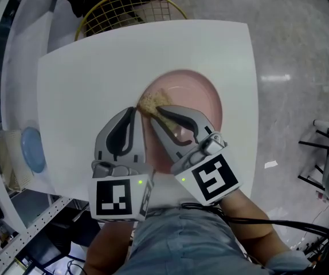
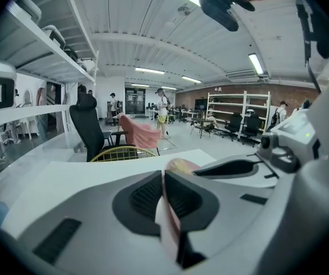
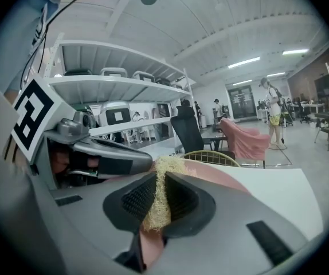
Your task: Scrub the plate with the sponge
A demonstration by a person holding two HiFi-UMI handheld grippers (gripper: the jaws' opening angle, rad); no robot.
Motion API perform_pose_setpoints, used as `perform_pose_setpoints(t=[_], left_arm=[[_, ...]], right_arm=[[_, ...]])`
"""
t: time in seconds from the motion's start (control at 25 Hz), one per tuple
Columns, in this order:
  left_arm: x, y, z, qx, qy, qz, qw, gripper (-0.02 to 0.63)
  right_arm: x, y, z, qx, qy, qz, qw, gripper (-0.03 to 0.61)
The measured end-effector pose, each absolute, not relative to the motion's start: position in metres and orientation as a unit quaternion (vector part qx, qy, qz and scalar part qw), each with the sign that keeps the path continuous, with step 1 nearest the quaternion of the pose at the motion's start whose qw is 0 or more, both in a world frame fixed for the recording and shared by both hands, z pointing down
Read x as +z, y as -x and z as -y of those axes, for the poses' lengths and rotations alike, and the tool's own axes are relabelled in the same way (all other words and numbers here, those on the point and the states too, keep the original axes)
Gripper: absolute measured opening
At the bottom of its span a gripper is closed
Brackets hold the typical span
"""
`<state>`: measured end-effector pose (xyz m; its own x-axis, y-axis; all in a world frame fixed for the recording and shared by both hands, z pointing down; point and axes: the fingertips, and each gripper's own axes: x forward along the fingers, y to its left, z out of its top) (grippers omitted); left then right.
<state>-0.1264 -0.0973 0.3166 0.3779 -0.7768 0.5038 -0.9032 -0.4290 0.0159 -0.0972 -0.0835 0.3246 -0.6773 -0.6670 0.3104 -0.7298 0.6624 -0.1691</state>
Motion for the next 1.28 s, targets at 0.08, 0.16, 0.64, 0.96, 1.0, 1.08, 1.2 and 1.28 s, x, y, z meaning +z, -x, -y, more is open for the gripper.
perform_pose_setpoints(t=[0.08,0.16,0.64,0.96,1.0,1.08,1.2,1.28], left_arm=[[0.317,0.124,0.097,0.218,-0.818,0.512,0.144,0.023],[0.316,0.123,0.095,0.217,-0.82,0.511,0.139,0.023],[0.312,0.119,0.086,0.222,-0.819,0.514,0.122,0.023],[0.308,0.117,0.079,0.224,-0.82,0.515,0.114,0.023],[0.307,0.116,0.078,0.224,-0.82,0.515,0.113,0.023],[0.306,0.114,0.077,0.223,-0.821,0.515,0.109,0.025],[0.305,0.112,0.075,0.222,-0.821,0.514,0.106,0.023],[0.305,0.112,0.074,0.222,-0.821,0.516,0.106,0.023]], right_arm=[[0.324,0.099,0.077,0.142,-0.378,0.908,0.107,0.054],[0.324,0.098,0.071,0.145,-0.376,0.91,0.099,0.052],[0.328,0.102,0.025,0.166,-0.328,0.926,0.09,0.052],[0.337,0.114,-0.009,0.177,-0.28,0.938,0.099,0.051],[0.339,0.113,-0.012,0.179,-0.278,0.938,0.099,0.051],[0.343,0.111,-0.017,0.185,-0.275,0.938,0.102,0.051],[0.35,0.106,-0.024,0.193,-0.271,0.936,0.111,0.051],[0.357,0.102,-0.03,0.2,-0.269,0.935,0.12,0.051]])
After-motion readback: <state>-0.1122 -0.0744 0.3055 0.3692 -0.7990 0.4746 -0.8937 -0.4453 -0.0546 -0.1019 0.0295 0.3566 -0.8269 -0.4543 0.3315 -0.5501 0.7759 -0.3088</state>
